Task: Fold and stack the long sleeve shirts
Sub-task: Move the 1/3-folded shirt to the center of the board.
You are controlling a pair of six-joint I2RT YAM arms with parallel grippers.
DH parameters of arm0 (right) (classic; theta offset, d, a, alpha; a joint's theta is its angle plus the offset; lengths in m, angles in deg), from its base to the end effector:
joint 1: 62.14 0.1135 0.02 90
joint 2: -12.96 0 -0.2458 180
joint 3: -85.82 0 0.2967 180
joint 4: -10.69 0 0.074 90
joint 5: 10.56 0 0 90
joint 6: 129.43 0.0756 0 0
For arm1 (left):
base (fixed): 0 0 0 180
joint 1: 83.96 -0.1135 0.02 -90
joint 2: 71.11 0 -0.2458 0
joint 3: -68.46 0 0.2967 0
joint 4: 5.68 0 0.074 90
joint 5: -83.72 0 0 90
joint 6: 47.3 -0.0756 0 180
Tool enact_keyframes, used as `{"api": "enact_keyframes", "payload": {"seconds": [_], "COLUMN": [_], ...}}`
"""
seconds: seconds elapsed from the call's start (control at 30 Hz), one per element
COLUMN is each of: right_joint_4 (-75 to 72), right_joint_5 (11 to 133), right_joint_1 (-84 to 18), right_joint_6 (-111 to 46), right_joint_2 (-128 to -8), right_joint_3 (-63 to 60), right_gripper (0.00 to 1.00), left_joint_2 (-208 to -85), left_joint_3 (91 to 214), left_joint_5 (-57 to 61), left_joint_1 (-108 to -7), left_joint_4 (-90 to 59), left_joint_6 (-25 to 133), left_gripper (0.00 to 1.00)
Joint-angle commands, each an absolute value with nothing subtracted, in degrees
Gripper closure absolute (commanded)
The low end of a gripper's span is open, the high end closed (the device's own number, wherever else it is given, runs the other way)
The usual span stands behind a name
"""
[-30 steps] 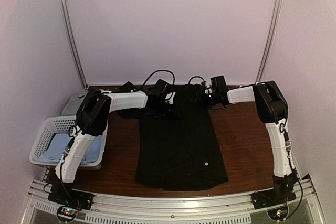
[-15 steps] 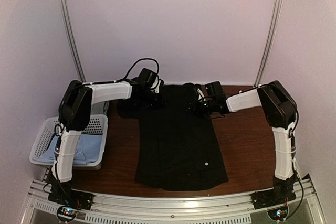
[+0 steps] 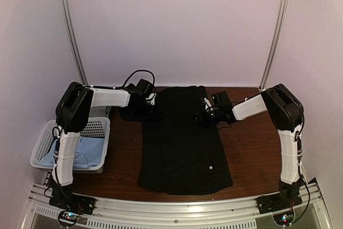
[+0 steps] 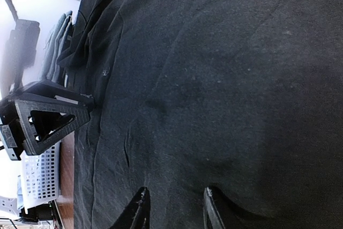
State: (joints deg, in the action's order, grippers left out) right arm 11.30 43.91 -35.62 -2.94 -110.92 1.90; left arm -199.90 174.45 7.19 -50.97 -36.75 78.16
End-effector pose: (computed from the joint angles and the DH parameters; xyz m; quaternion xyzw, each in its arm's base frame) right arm 0.4181 0.2578 0.0411 -0.0552 0.8689 0.4480 0.2032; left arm 0.4387 -0.3058 0.0710 0.0160 0.9447 -0.2654 0.1919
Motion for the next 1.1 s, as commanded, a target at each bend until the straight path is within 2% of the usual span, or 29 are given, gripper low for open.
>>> {"api": "enact_keyframes", "payload": {"seconds": [0.0, 0.37, 1.07], "right_joint_4": [7.97, 5.03, -0.58], "right_joint_5": [48.36, 49.04, 50.44], "right_joint_1": [-38.26, -43.35, -43.95], "right_joint_6": [-4.78, -9.64, -13.94], "right_joint_2": [-109.29, -104.21, -100.91], "right_joint_3": [6.53, 12.99, 12.49], "right_gripper": [0.65, 0.64, 0.61], "left_joint_2": [-195.45, -191.51, -184.87], "left_joint_3": [172.53, 165.01, 150.18], "left_joint_5": [7.33, 8.51, 6.76], "left_joint_1": [-51.18, -46.78, -37.04], "left_joint_4": [-34.14, -31.94, -35.43], "left_joint_6": [78.11, 79.94, 83.91], "left_gripper": [0.65, 0.65, 0.65]}}
